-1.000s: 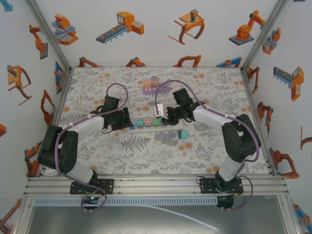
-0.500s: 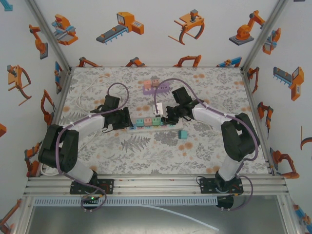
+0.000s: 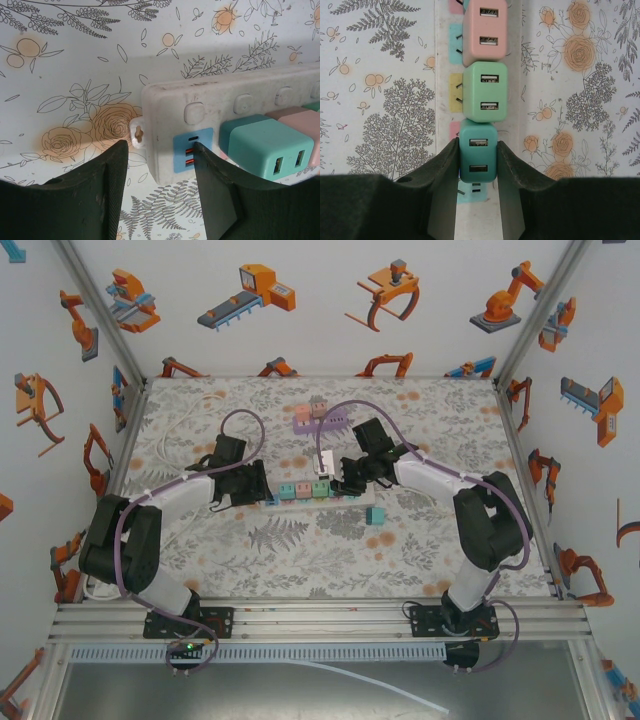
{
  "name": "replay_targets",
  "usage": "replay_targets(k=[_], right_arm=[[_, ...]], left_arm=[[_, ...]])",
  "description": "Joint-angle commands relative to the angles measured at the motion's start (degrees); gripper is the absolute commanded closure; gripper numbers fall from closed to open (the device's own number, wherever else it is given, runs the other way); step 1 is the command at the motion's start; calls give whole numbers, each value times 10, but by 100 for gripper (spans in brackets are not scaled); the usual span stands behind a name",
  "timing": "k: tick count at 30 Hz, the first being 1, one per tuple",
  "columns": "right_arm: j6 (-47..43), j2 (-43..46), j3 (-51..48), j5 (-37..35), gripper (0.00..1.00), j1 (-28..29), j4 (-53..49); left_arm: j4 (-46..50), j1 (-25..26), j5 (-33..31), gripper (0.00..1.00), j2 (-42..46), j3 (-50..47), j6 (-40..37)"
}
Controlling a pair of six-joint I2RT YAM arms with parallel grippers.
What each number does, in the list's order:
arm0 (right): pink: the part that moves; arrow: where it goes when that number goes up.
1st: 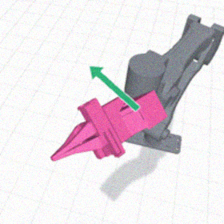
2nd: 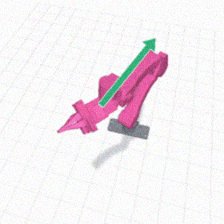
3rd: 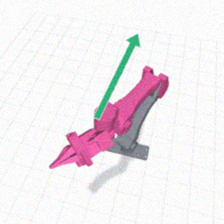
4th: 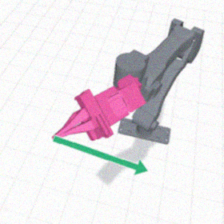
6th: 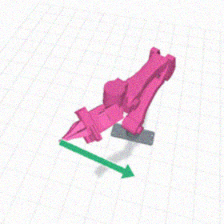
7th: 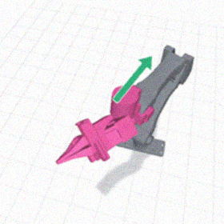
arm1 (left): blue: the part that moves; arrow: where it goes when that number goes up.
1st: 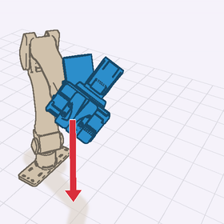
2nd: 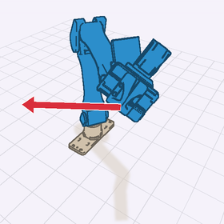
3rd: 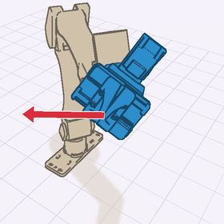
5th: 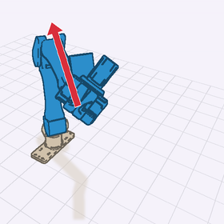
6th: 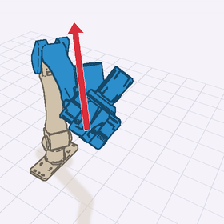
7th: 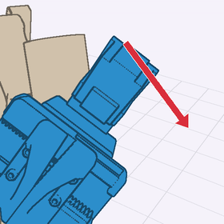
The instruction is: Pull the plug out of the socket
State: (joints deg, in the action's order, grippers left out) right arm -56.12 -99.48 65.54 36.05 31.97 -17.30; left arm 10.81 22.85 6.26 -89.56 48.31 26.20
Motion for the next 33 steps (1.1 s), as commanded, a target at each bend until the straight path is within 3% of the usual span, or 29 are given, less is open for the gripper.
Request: replay_targets(k=[1,22,25,33], right_arm=[[7,28,26,27,91,2,5],[86,91,-10,33,96,-12,49],[169,117,-22,17,95,-13,80],[609,232,-68,-178,96,-12,144]], left_arm=[[59,-2,-58,47,-28,-11,-30],[52,-2,-49,47,-18,-8,-36],[52,-1,-38,47,4,-1,-36],[65,-2,-13,43,84,45,-43]])
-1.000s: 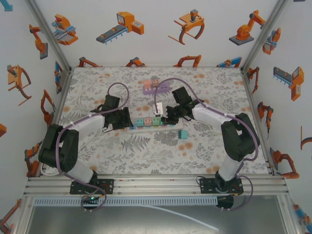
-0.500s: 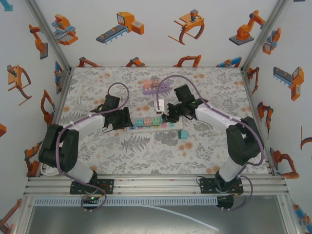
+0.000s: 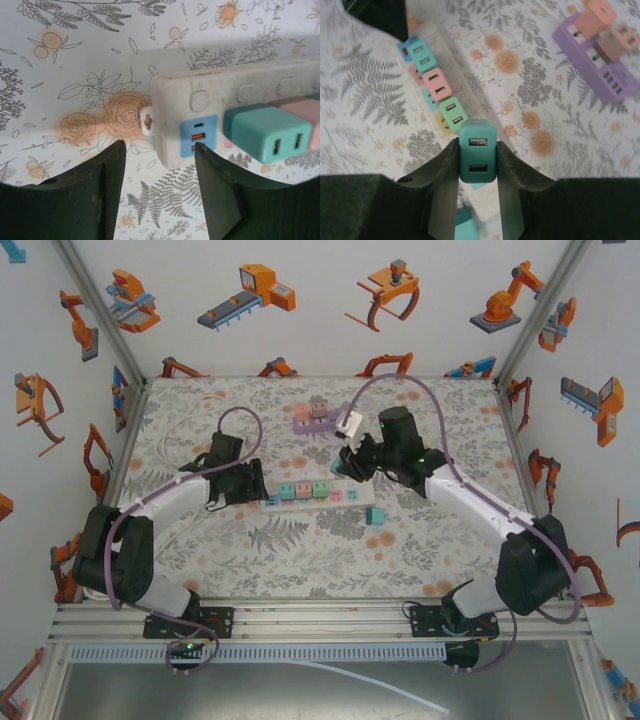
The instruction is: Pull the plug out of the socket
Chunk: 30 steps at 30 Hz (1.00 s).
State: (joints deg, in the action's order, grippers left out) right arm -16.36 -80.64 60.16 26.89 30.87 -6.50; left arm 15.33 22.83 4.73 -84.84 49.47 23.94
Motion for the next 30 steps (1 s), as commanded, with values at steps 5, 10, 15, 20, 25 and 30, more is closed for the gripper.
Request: replay_targets(k=[5,10,15,20,25,30], right_arm=[[444,103,-48,-171,100,-2,-7],[607,143,-101,-194,100,-1,-21],[676,168,-174,-200,99,13,30],[703,166,-221,-228,99,32,40],[718,137,-254,-247,97,51,75],[717,93,-264,-250,96,58,113]], left_arm=[[-3,-1,74,43,106,40,-38],[-41,21,164,43,182,21,-62],[-48,107,190,41,250,-2,-106],[-49,186,185,38,294,-36,-135],[-67,238,157,34,316,-66,-167],[-74,249,139,26,319,-76,-176]])
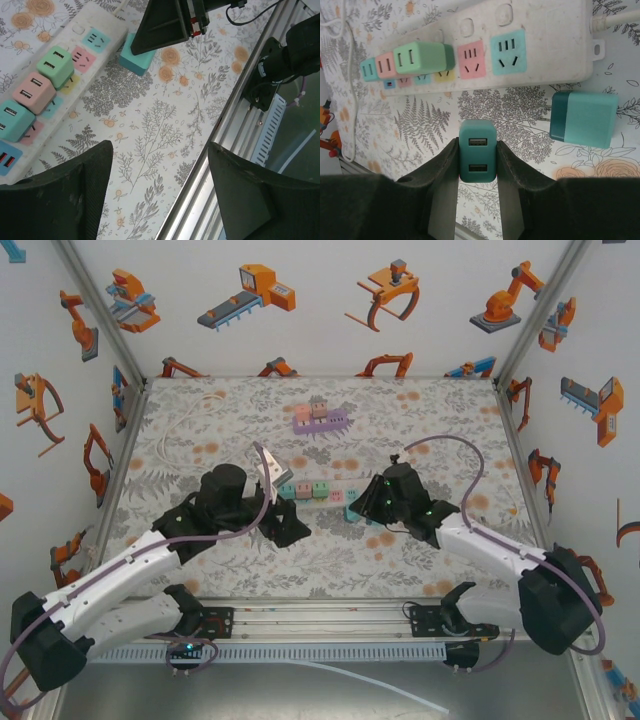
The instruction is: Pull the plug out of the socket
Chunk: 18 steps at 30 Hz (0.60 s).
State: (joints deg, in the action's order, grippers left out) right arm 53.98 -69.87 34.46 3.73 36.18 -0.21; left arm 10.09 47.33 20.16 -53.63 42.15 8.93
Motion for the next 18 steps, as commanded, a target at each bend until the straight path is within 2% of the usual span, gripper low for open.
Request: replay_targets(k=[1,9,18], right_arm=[[14,-23,-10,-21,96,6,58],[21,-77,-19,-27,92,12,106],[21,-110,-23,-33,79,15,111]], left_arm=[[-19,5,-18,23,6,-2,-28],[-10,6,-44,1,8,-6,-30],[-18,8,-54,3,7,-10,-24]])
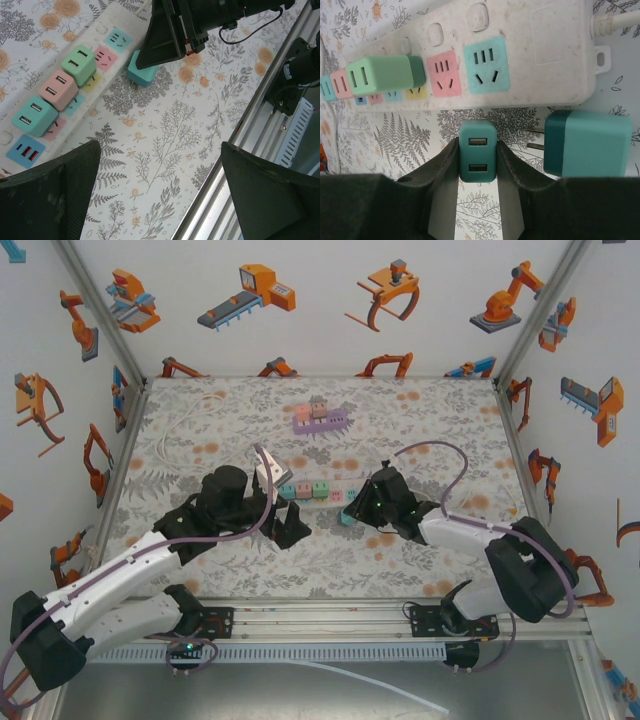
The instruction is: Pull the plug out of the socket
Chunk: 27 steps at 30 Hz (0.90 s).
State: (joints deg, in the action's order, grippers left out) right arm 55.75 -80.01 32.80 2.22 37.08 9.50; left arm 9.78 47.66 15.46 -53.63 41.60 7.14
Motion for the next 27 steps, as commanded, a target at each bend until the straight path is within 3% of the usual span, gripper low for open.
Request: replay_targets(k=[1,20,27], right_arm=[[3,-9,-6,-21,77,7,11],[-19,19,-1,-43,57,9,-55],[-22,33,6,-52,56,9,-73]], left_arm=[[-15,5,-8,3,9,-4,-6],[-25,7,-17,3,0,-2,0],[-20,7,-28,3,7,-6,-2]])
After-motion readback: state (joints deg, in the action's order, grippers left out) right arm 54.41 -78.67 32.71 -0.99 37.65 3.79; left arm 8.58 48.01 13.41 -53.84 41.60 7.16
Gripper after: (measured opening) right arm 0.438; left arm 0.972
